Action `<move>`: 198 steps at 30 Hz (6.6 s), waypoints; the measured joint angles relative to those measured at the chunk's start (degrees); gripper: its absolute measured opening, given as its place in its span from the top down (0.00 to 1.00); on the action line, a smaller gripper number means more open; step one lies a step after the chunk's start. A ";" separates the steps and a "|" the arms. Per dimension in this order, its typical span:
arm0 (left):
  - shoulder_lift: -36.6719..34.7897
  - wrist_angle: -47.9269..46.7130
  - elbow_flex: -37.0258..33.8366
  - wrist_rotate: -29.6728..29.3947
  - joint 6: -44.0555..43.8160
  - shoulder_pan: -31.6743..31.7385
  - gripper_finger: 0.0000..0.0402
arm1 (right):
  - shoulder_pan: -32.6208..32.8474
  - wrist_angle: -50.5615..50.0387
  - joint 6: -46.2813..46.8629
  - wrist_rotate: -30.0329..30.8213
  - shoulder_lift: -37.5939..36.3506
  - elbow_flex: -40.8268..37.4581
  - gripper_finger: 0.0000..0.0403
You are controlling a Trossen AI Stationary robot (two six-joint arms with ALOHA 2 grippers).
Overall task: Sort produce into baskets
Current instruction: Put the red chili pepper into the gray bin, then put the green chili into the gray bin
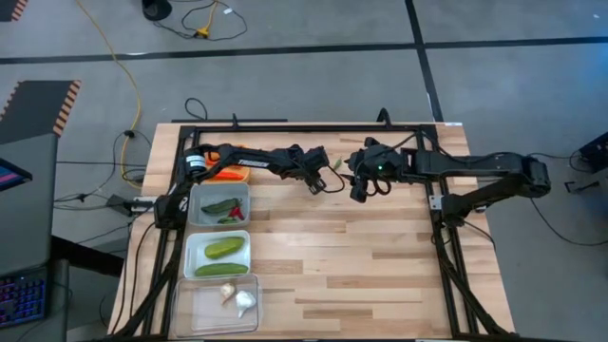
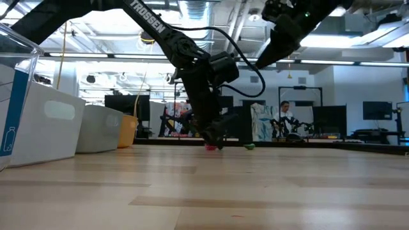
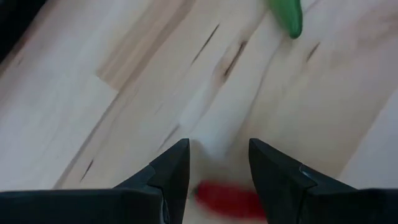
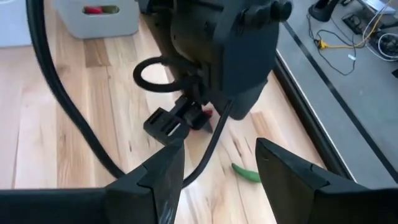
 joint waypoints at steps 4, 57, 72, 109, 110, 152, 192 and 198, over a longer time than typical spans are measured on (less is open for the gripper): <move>-0.09 -1.32 0.00 0.99 -1.07 0.23 0.62 | 0.00 -0.28 0.00 -0.02 0.06 0.00 0.44; 3.82 -26.24 14.23 10.12 36.71 0.79 0.62 | 0.15 -0.37 0.00 -0.07 -0.02 0.00 0.44; 5.20 -26.30 14.29 10.72 37.69 0.95 0.79 | 0.13 -0.43 0.00 -0.07 -0.02 0.00 0.44; -26.65 -54.04 -1.42 22.61 22.89 0.66 0.99 | -4.34 0.18 0.00 0.00 -0.05 0.00 0.44; -28.85 -52.89 -4.55 22.62 21.50 0.65 0.99 | -4.62 0.16 0.00 0.00 -0.05 0.00 0.44; -48.96 -31.60 -40.89 20.32 2.40 0.65 0.61 | -19.69 -9.32 -27.77 -12.44 36.40 17.04 0.44; -48.96 -18.42 -33.42 19.45 11.07 0.65 0.61 | -14.71 -16.12 -25.40 -12.30 44.39 29.94 0.83; -48.96 -9.47 -33.42 18.02 17.35 0.64 0.61 | -11.03 -12.67 -23.30 -12.35 44.37 34.67 0.83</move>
